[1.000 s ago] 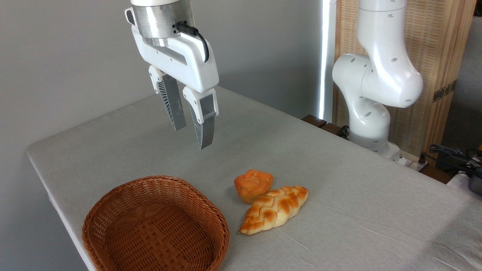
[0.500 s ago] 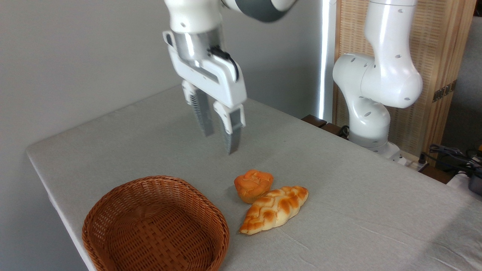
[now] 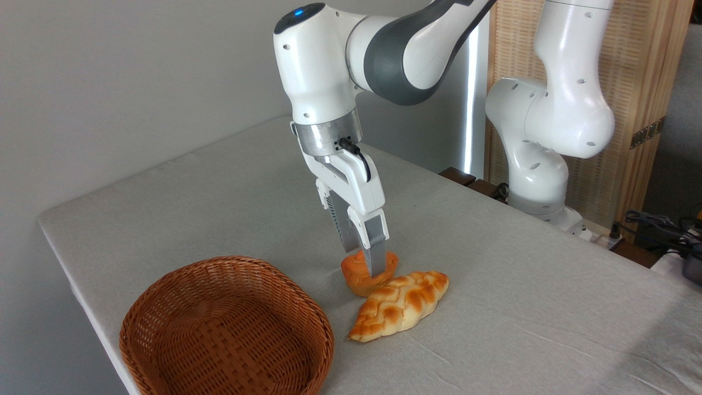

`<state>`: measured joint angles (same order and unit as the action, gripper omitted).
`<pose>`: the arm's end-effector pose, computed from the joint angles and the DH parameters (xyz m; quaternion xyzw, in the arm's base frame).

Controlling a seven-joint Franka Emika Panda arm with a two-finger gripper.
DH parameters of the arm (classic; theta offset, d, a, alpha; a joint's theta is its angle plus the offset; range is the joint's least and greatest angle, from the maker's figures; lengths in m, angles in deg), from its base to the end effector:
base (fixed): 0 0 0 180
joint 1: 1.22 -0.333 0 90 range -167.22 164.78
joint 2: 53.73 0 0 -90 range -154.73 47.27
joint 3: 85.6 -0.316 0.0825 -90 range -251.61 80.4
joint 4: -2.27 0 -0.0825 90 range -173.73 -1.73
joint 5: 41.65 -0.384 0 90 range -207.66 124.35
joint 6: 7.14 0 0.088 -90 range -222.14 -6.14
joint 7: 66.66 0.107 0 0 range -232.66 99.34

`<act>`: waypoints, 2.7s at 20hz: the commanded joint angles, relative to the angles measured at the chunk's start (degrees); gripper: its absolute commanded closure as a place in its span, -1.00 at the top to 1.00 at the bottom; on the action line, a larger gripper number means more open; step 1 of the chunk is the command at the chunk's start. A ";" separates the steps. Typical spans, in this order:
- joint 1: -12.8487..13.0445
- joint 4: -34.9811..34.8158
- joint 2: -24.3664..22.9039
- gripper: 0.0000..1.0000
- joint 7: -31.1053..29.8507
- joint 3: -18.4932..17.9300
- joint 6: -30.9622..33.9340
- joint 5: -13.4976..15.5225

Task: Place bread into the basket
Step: 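Lower the gripper around the orange bun and close on it, then lift the orange bun and carry it over the wicker basket, then lower the bun into the basket and open the gripper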

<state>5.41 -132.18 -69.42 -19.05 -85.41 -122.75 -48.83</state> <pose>0.4502 -0.0465 0.4358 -0.8741 0.4816 0.0453 0.0431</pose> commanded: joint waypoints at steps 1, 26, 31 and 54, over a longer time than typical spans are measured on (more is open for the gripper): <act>0.84 -2.65 -0.93 0.99 1.52 -0.63 -2.15 -1.53; 0.93 20.17 5.55 -0.54 1.09 -5.38 3.73 14.28; 0.93 30.55 17.07 -0.47 1.79 -4.68 -1.16 16.31; 0.93 30.22 27.46 1.00 4.07 1.74 -15.43 11.04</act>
<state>6.47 -102.58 -42.20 -15.12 -84.23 -138.58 -37.30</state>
